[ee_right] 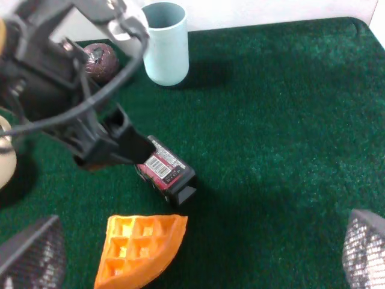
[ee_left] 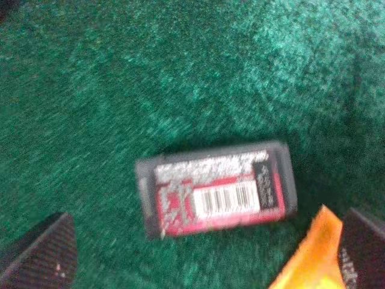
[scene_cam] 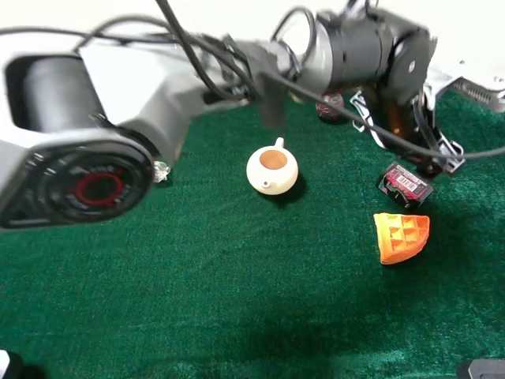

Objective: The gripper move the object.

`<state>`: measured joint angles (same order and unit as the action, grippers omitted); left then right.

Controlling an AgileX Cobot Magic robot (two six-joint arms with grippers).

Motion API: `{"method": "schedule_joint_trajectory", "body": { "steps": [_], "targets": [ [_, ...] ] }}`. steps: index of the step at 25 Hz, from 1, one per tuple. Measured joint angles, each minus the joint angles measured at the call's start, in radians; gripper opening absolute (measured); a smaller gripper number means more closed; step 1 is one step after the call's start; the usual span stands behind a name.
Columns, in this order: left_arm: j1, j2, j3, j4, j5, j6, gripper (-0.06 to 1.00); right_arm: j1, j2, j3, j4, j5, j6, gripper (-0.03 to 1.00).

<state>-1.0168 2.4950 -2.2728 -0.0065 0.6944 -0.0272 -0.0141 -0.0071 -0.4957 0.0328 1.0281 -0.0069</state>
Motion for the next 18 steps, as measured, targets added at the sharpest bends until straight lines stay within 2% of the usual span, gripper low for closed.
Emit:
{"method": "schedule_joint_trajectory", "body": {
  "steps": [10, 18],
  "targets": [
    [0.053, -0.133, -0.004, 0.006, 0.312, -0.002, 0.88, 0.0, 0.0, 0.0, 0.0, 0.0, 0.0, 0.69],
    [0.088, -0.221, -0.007, 0.0, 0.473, -0.003, 0.88, 0.0, 0.0, 0.0, 0.0, 0.0, 0.0, 0.69]
  ]
}}
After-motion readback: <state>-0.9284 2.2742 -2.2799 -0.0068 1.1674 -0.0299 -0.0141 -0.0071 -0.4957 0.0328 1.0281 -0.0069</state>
